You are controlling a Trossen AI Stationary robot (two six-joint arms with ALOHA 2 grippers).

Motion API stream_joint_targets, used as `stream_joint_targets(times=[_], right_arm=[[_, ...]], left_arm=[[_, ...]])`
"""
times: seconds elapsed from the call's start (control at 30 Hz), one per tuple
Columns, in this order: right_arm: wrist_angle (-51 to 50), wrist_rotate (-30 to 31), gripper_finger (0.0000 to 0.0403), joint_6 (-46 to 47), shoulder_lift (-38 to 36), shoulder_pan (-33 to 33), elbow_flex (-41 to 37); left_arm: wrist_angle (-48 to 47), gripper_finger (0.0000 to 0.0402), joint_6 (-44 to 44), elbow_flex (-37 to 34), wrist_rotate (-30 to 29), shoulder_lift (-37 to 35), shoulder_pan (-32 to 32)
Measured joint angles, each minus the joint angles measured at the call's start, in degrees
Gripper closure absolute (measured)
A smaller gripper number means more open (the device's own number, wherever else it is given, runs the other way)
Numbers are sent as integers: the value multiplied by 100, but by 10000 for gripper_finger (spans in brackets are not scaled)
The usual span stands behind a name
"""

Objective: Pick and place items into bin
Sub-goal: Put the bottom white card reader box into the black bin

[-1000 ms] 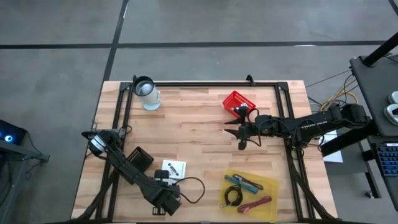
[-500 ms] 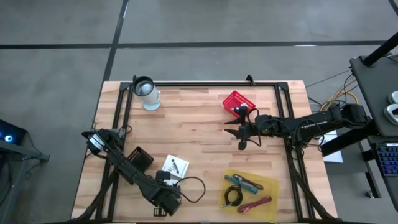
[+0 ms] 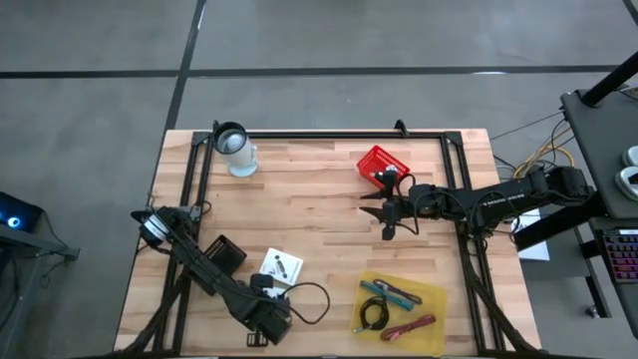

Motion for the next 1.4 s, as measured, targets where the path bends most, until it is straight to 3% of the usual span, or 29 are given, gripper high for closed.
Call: stream_joint_targets(times=[0.63, 0.97, 1.13, 1.4], right_arm=[[-17, 0, 280, 0, 0, -2, 0], [-34, 0, 280, 0, 0, -2, 0], [-44, 0, 280, 0, 0, -2, 0], [-63, 0, 280, 0, 0, -2, 0]], left_arm=[[-200, 398, -306, 78, -198, -864, 45], [-643, 398, -2526, 80, -205, -1280, 176], [-971, 398, -4067, 64, -181, -1486, 272], [-1785, 398, -5043, 38, -410, -2027, 227]])
